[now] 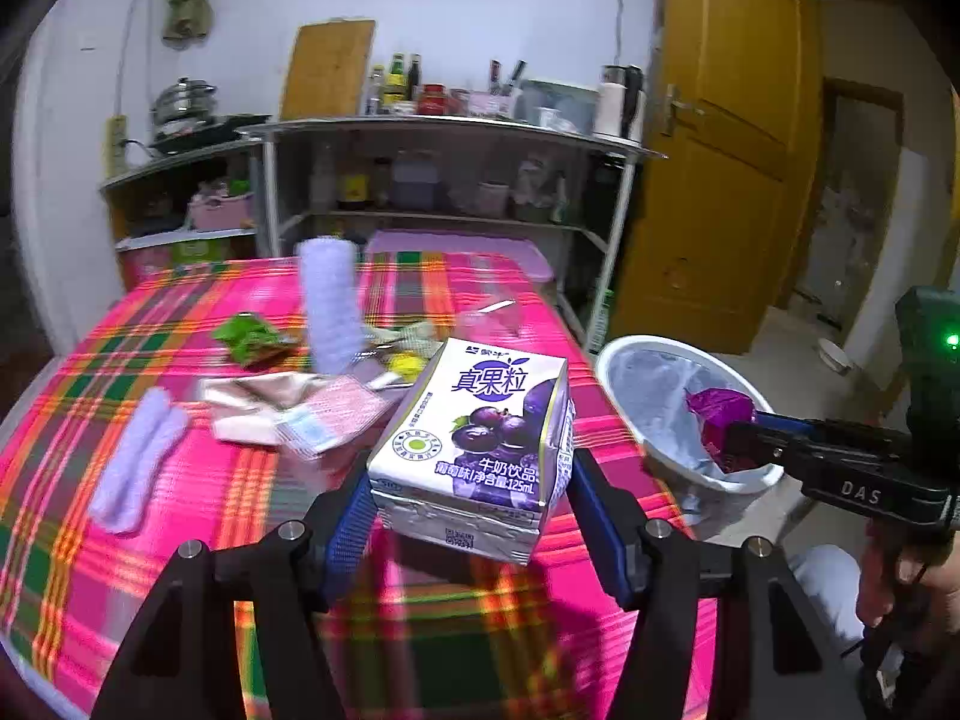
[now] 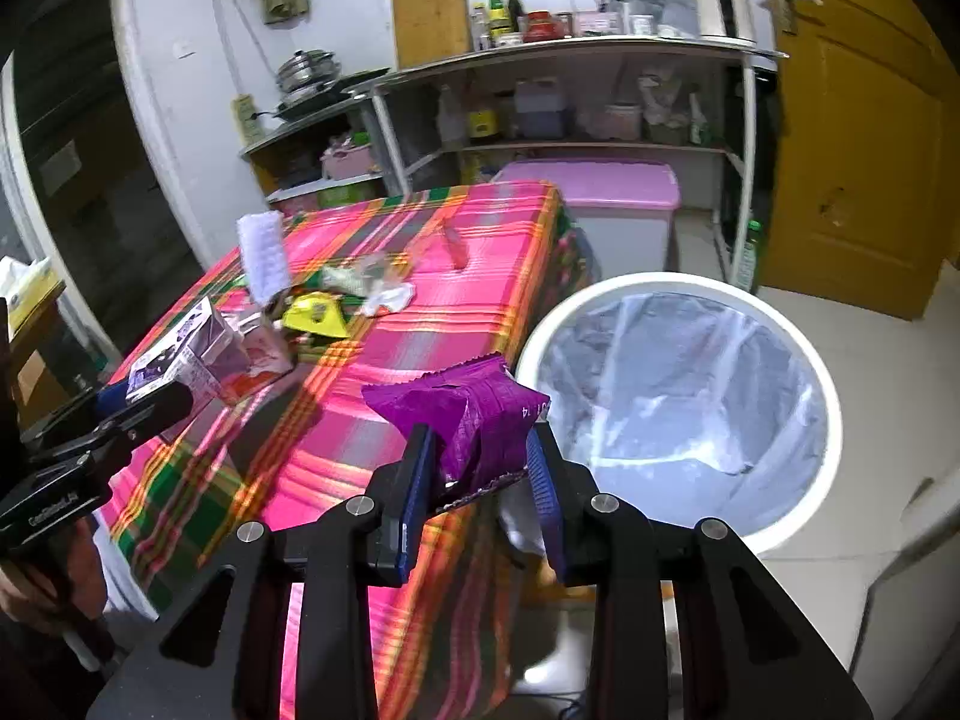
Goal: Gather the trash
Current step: 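Carry the purple wrapper to the bin with the right gripper while the left carries the grape carton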
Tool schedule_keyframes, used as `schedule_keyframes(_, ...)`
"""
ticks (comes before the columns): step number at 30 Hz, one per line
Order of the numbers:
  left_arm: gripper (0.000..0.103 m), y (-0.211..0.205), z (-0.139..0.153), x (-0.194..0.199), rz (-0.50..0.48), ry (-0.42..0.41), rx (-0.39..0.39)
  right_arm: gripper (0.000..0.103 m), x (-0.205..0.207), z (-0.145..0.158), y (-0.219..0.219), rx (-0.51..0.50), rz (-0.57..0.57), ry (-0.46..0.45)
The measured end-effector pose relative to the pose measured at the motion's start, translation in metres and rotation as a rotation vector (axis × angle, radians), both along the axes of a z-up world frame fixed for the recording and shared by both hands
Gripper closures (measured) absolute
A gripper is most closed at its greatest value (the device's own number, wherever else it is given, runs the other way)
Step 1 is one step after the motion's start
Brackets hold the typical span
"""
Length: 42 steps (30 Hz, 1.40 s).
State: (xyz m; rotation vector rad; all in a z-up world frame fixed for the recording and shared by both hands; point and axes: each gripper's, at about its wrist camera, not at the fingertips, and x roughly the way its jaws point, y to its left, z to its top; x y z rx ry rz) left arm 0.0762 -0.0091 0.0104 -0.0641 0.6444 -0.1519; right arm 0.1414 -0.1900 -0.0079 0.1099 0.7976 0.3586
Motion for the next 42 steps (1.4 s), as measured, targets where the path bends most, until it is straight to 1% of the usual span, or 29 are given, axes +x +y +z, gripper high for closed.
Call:
schedule_keyframes(5, 0.040, -0.025, -0.005, 0.021, -0.087, 0.025, -0.008, 0.070, 0.005, -0.007, -0.021, -0.006, -0.056, 0.018)
schedule_keyframes(12, 0.040, -0.061, -0.011, 0.049, -0.183, 0.046, -0.014, 0.070, 0.014, -0.019, -0.049, -0.019, -0.126, 0.049)
schedule_keyframes(21, 0.040, -0.101, -0.025, 0.085, -0.281, 0.091, -0.022, 0.069, 0.028, -0.038, -0.076, -0.033, -0.191, 0.106)
schedule_keyframes(27, 0.039, -0.126, -0.036, 0.108, -0.327, 0.118, -0.019, 0.068, 0.036, -0.048, -0.088, -0.038, -0.221, 0.135)
schedule_keyframes(28, 0.039, -0.129, -0.037, 0.111, -0.332, 0.124, -0.018, 0.065, 0.036, -0.048, -0.089, -0.039, -0.225, 0.137)
schedule_keyframes(29, 0.039, -0.134, -0.039, 0.114, -0.338, 0.130, -0.017, 0.058, 0.036, -0.049, -0.091, -0.040, -0.229, 0.139)
schedule_keyframes(31, 0.039, -0.140, -0.043, 0.120, -0.357, 0.145, -0.019, 0.051, 0.036, -0.050, -0.094, -0.041, -0.236, 0.136)
schedule_keyframes(35, 0.039, -0.145, -0.049, 0.125, -0.375, 0.173, -0.037, 0.051, 0.036, -0.050, -0.096, -0.038, -0.243, 0.134)
schedule_keyframes(37, 0.039, -0.146, -0.050, 0.125, -0.371, 0.177, -0.038, 0.051, 0.034, -0.047, -0.097, -0.036, -0.243, 0.126)
schedule_keyframes(42, 0.039, -0.136, -0.046, 0.123, -0.350, 0.172, -0.066, 0.051, 0.026, -0.037, -0.096, -0.022, -0.238, 0.087)
